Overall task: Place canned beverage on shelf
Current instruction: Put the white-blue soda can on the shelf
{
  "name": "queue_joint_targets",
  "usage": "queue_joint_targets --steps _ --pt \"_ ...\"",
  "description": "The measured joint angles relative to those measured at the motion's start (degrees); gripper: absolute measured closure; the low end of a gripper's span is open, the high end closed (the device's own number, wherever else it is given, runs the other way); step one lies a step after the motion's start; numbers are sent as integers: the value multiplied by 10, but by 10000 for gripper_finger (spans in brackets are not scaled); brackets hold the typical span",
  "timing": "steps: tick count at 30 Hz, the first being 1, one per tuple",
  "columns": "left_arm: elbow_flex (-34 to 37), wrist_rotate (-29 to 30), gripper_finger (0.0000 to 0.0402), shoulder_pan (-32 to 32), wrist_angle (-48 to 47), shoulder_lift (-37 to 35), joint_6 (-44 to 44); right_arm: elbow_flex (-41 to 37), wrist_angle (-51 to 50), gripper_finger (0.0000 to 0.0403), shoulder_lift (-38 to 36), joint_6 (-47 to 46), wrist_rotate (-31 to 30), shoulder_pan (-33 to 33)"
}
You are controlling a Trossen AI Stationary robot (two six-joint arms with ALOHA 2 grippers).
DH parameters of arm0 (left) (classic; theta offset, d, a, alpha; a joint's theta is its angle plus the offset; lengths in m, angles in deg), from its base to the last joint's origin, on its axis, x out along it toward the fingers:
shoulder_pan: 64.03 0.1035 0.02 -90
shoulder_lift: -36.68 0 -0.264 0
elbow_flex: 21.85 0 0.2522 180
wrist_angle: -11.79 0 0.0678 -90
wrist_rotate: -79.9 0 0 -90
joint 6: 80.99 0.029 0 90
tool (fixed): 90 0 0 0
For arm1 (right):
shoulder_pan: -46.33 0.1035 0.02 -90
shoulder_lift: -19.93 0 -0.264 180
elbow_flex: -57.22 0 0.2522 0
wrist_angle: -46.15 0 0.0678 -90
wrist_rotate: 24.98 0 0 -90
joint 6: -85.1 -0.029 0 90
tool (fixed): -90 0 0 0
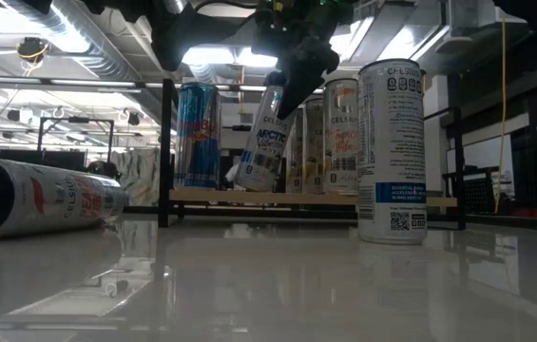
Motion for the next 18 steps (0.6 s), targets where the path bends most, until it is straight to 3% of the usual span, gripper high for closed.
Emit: queue_joint_targets --steps 18 --pt "0 0 105 0 0 0 0 -1 29 118 2 0 -4 0"
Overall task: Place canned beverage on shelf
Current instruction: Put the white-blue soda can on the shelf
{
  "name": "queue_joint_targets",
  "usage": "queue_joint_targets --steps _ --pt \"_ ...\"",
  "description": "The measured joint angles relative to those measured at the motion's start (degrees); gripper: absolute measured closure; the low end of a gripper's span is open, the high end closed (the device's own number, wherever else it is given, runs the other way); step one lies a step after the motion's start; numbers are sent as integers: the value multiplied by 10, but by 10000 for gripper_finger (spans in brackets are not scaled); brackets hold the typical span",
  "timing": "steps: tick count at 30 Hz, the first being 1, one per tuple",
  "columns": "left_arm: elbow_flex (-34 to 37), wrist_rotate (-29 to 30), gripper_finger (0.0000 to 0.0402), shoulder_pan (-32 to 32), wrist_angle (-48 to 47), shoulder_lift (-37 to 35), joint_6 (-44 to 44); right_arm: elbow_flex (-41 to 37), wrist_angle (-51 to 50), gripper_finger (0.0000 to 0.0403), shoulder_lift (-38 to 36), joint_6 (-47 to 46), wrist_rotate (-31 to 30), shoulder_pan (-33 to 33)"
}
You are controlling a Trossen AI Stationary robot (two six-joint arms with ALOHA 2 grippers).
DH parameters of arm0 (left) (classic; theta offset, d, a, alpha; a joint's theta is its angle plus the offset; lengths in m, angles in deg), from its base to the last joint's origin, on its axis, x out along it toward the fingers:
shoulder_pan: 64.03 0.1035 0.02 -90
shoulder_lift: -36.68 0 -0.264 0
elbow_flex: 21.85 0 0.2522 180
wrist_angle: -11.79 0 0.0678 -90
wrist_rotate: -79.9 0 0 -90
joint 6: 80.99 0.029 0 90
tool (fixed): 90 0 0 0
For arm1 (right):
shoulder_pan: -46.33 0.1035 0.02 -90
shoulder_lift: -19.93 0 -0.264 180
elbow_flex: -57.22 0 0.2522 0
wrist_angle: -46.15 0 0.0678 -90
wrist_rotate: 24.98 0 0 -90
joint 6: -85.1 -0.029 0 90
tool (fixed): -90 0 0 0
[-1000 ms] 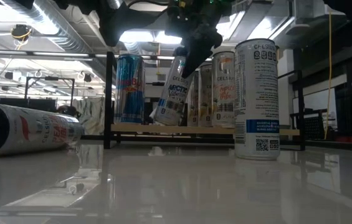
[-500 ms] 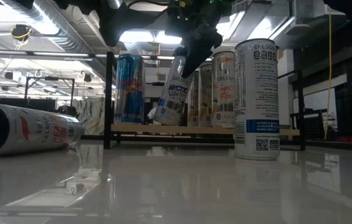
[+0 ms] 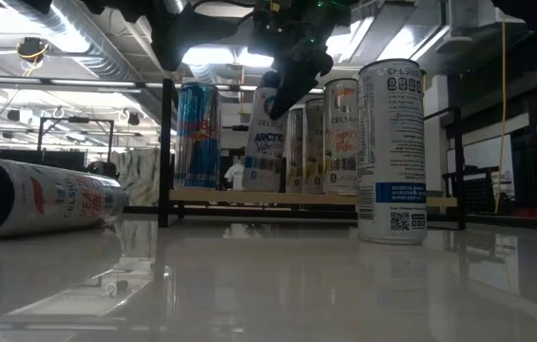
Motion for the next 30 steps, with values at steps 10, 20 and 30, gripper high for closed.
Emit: queue_joint_targets --steps 10,20,30 --pt "0 0 105 0 0 0 0 0 1 118 0 0 2 0" --pt "0 0 105 0 0 0 0 0 -1 118 0 0 -10 0" --pt "0 0 105 0 0 0 0 0 -1 118 0 0 -10 0"
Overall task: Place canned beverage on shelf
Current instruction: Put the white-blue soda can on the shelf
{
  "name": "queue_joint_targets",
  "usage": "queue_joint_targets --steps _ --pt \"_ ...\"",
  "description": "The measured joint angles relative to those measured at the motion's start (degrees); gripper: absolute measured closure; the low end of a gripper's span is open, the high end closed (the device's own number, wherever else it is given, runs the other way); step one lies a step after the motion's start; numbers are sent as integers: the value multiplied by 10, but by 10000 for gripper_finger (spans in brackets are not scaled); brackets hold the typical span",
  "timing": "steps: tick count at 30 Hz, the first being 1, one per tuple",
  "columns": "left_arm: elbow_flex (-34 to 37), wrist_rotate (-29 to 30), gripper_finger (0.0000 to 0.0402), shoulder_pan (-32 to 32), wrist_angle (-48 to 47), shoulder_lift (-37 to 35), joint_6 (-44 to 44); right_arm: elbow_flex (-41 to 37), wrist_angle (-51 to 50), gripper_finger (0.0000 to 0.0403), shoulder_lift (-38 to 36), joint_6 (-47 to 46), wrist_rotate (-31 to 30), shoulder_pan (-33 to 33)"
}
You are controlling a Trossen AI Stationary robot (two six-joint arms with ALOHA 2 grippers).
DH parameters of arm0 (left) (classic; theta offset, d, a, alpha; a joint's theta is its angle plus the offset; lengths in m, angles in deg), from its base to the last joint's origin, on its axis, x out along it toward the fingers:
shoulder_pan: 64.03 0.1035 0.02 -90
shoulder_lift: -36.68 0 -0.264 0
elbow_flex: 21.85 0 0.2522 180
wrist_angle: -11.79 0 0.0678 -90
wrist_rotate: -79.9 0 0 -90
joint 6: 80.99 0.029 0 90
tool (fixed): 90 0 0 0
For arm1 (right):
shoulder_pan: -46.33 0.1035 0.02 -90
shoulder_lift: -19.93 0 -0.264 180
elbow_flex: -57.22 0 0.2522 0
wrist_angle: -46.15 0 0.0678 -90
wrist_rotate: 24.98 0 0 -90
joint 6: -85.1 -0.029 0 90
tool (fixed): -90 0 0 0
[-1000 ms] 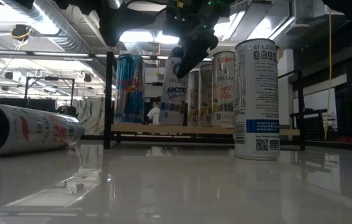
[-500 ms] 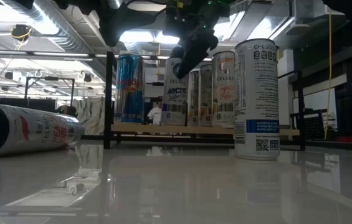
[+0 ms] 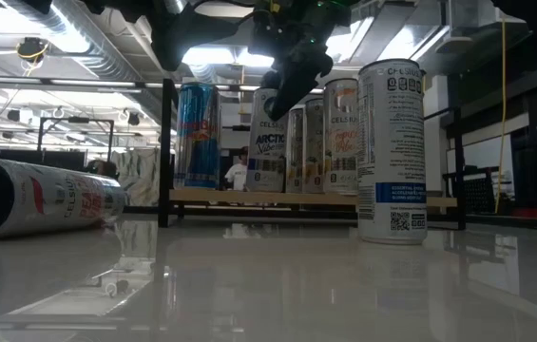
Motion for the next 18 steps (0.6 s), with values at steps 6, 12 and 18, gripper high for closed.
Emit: queue_joint_targets --steps 6,12,18 --pt "0 0 105 0 0 0 0 0 0 114 0 0 0 0" --pt "0 0 105 0 0 0 0 1 2 59 -2 0 -2 0" --pt "0 0 105 0 0 0 0 1 4 11 -2 0 -47 0"
